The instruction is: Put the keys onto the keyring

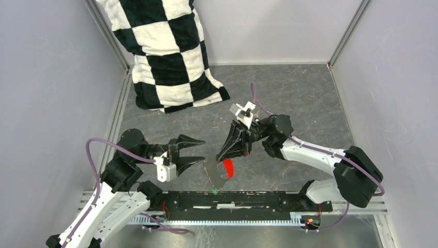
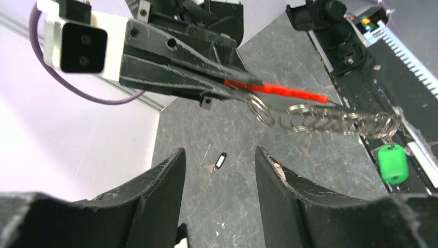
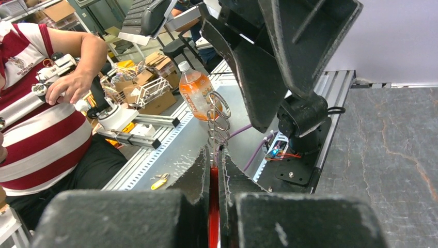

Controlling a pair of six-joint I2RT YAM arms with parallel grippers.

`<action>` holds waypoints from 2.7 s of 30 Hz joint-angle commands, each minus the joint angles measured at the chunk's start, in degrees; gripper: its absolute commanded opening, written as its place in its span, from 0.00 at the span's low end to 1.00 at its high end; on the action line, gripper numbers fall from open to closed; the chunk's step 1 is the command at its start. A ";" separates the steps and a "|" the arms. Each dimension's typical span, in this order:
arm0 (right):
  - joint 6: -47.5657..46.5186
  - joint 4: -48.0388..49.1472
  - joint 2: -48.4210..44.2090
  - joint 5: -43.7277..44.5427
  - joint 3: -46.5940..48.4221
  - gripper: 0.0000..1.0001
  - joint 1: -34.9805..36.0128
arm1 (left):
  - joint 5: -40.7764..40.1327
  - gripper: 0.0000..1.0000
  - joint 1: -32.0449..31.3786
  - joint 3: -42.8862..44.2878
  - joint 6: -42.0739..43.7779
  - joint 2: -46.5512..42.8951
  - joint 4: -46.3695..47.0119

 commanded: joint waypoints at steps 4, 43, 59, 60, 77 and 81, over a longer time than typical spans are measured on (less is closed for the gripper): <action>-2.18 -0.48 0.91 1.90 2.84 0.01 0.67 | 5.40 0.58 0.11 2.02 -8.36 1.66 5.35; -10.30 -10.75 -1.38 2.18 2.23 0.01 0.48 | 6.54 0.37 0.12 4.20 3.77 1.76 -7.71; -12.03 -13.20 -2.70 1.33 2.14 0.01 0.48 | 7.26 0.02 0.12 3.66 2.88 1.13 -7.71; -12.12 -13.31 -2.83 1.16 2.14 0.01 0.48 | 7.25 0.02 0.10 3.66 2.85 1.13 -7.70; -51.31 -60.39 -7.49 5.35 16.38 0.50 0.49 | 10.48 0.02 0.12 7.07 -4.85 6.48 -7.78; -61.97 -69.67 -9.87 11.45 19.17 0.61 0.49 | 9.74 0.02 0.11 5.95 -11.22 7.00 -5.99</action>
